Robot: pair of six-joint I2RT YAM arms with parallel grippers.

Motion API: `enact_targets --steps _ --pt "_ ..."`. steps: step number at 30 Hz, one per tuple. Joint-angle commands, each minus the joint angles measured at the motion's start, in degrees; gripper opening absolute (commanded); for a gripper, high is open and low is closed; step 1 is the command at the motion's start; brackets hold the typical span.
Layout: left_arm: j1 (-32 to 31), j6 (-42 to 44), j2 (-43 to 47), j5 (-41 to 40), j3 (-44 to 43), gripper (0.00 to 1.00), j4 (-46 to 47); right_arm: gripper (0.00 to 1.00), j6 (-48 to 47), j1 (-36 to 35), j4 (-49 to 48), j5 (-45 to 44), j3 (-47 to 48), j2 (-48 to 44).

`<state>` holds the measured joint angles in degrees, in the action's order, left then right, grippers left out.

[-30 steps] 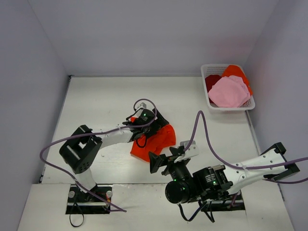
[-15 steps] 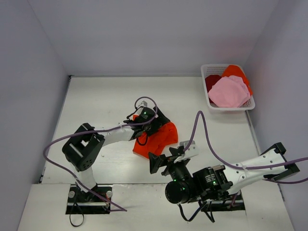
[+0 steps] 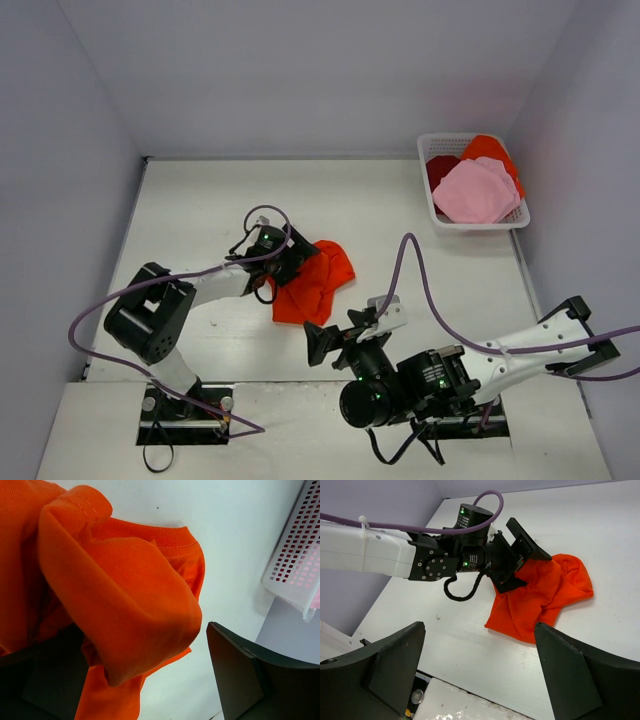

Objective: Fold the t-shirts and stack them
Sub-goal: Fold the tshirt

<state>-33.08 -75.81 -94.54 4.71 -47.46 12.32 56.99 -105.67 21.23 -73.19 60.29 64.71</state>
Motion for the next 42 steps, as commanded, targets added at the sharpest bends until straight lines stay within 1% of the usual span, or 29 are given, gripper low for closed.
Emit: enact_targets --steps 1,7,11,16,20,22,24,27,31,32,34,42 --pt "0.91 1.37 1.82 -0.32 -0.17 0.86 -0.80 0.87 0.23 -0.77 -1.37 -2.66 3.07 1.12" --pt "1.70 1.37 2.87 0.39 -0.96 0.86 -0.98 0.87 0.14 -1.03 -1.28 -3.01 3.34 1.47" --pt "1.70 2.07 4.54 0.56 -5.61 0.86 -4.83 0.88 0.14 -1.03 -1.28 -3.45 2.90 1.48" --pt "1.35 2.95 9.81 -0.23 -6.50 0.86 -7.21 0.88 -0.21 -0.94 -1.28 -2.93 2.55 0.86" --pt "1.44 4.88 14.73 -2.77 -6.59 0.86 -11.51 0.89 -0.48 -0.94 -1.19 -3.10 2.29 -0.19" --pt "1.53 5.23 16.92 -3.48 -6.68 0.86 -12.22 0.89 -1.00 -0.94 -1.11 -3.45 2.37 -0.63" --pt "1.53 4.97 18.68 -3.83 -6.59 0.86 -14.06 0.89 -1.35 -0.94 -1.19 -3.54 2.29 -0.90" --pt "1.00 3.83 19.57 -3.57 -6.06 0.86 -13.73 0.89 -1.27 -0.94 -1.28 -3.72 2.20 -0.99" --pt "-0.93 2.25 18.43 -3.83 -5.54 0.86 -13.28 0.89 -1.01 -0.94 -1.28 -4.07 2.11 -0.55" --pt "-1.37 1.90 17.99 -4.01 -5.36 0.86 -11.11 0.89 -1.01 -0.94 -1.20 -4.07 2.20 -0.46" --pt "-2.86 1.02 16.59 -4.09 -5.01 0.86 -9.60 0.89 -1.01 -0.94 -1.20 -4.24 2.20 -0.28" --pt "-5.94 -0.04 10.44 -4.27 -7.12 0.86 -6.35 0.89 -0.22 -0.86 -1.20 -3.63 1.06 -1.16"
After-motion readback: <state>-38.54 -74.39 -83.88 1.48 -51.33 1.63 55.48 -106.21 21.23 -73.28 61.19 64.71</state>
